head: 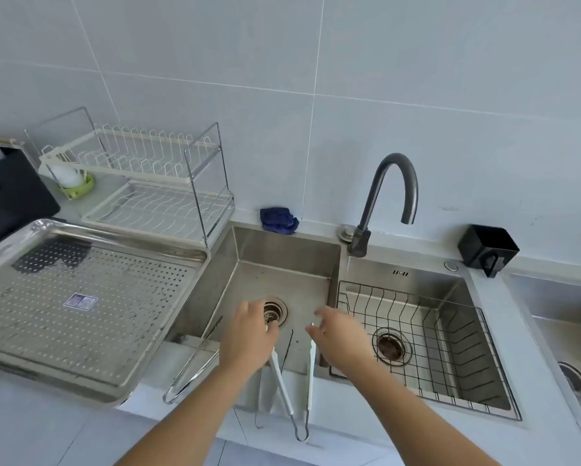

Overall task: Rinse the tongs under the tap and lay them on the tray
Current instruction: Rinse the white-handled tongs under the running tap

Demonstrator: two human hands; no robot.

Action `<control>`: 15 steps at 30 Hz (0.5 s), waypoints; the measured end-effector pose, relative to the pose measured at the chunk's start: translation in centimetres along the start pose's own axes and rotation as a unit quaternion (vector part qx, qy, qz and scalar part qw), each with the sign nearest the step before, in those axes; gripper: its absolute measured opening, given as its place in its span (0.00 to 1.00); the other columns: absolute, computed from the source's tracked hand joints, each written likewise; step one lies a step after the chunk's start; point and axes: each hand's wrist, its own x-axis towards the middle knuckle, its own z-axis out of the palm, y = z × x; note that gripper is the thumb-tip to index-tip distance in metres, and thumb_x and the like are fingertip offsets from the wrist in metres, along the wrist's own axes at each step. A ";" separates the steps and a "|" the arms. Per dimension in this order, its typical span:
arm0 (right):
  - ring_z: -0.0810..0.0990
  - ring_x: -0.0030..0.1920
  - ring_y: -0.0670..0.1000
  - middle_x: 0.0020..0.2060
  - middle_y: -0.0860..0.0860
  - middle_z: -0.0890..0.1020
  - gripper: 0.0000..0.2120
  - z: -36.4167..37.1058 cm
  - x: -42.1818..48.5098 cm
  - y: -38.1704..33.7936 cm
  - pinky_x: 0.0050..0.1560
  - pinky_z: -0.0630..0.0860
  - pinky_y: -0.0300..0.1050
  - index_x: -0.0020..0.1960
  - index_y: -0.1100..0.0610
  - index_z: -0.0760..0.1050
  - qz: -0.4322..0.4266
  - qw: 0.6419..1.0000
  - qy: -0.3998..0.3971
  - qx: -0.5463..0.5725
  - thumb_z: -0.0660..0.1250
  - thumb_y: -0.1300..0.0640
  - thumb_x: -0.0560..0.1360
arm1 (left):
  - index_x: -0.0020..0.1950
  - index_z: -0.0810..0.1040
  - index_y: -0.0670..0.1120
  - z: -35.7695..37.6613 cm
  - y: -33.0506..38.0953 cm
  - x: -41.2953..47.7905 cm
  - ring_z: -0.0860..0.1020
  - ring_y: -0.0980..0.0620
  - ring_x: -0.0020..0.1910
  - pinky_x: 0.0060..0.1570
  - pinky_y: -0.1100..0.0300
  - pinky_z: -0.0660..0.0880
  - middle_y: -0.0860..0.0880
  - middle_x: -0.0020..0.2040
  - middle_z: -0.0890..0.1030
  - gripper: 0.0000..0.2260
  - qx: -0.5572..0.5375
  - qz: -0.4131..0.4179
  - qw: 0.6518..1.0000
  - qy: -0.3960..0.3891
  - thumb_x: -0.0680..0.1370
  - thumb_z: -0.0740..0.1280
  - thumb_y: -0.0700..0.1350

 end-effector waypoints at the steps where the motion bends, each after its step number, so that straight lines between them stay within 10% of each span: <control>1: 0.82 0.52 0.55 0.52 0.51 0.84 0.18 0.6 -0.3 0.4 0.48 0.78 0.46 0.65 0.52 0.76 0.023 1.000 -0.013 0.003 0.64 0.44 0.80 | 0.66 0.75 0.45 0.4 -0.2 -0.3 0.76 0.43 0.58 0.53 0.52 0.72 0.44 0.58 0.77 0.17 -0.023 -0.027 0.999 -0.012 0.80 0.64 0.51; 7: 0.77 0.41 0.53 0.37 0.46 0.77 0.13 4.3 -1.9 2.4 0.34 0.70 0.44 0.49 0.51 0.70 0.114 0.991 -0.058 0.034 0.65 0.42 0.78 | 0.54 0.77 0.42 3.3 -1.2 -1.2 0.79 0.44 0.45 0.44 0.53 0.74 0.48 0.41 0.79 0.13 -0.158 -0.175 0.971 -0.045 0.78 0.68 0.51; 11: 0.80 0.42 0.53 0.39 0.48 0.79 0.17 5.9 -2.4 2.4 0.37 0.73 0.45 0.50 0.53 0.72 0.138 0.987 -0.062 0.052 0.67 0.39 0.77 | 0.61 0.80 0.41 4.6 -1.1 -1.3 0.81 0.42 0.55 0.48 0.54 0.72 0.44 0.55 0.84 0.19 -0.197 -0.208 0.957 -0.053 0.76 0.71 0.53; 15: 0.80 0.43 0.53 0.42 0.50 0.81 0.17 6.6 -2.2 2.1 0.37 0.72 0.44 0.52 0.55 0.73 0.157 0.983 -0.067 0.064 0.69 0.42 0.77 | 0.50 0.83 0.42 5.0 -0.5 -1.8 0.77 0.49 0.36 0.37 0.54 0.72 0.50 0.36 0.80 0.11 -0.192 -0.206 0.958 -0.057 0.76 0.71 0.50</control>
